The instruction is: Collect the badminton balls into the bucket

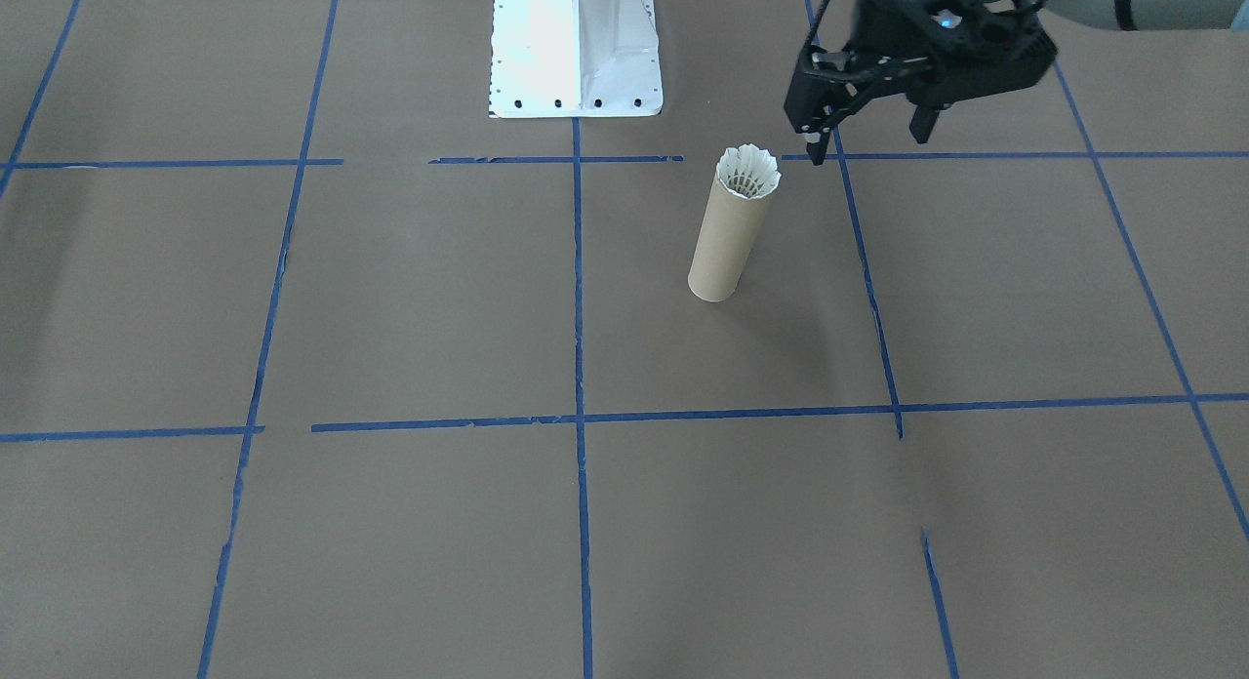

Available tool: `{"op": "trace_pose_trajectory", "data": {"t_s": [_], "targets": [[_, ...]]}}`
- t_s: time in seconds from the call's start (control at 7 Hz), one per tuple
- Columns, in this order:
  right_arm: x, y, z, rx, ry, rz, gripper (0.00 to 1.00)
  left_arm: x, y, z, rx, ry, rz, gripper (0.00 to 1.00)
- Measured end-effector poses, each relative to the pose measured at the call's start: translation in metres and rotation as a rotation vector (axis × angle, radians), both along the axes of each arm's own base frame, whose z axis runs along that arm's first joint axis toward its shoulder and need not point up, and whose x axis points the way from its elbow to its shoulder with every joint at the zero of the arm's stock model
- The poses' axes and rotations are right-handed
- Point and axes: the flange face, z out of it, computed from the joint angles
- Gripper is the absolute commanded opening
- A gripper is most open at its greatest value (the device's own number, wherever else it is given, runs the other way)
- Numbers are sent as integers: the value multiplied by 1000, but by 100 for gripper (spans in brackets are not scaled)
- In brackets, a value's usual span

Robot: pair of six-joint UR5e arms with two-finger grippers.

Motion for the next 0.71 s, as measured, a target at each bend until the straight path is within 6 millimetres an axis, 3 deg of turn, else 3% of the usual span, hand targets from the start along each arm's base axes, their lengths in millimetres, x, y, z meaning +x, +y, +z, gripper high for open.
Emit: {"op": "trace_pose_trajectory", "data": {"t_s": [0.14, 0.43, 0.57, 0.71], "targets": [[0, 0, 0, 0, 0, 0, 100, -46, -17, 37, 71, -7, 37, 100], [0, 0, 0, 0, 0, 0, 100, -148, -46, 139, 178, -92, 142, 100], [0, 0, 0, 0, 0, 1, 100, -197, -59, 206, 210, -121, 194, 100], [0, 0, 0, 0, 0, 1, 100, -239, -57, 282, 236, -121, 231, 100]]}}
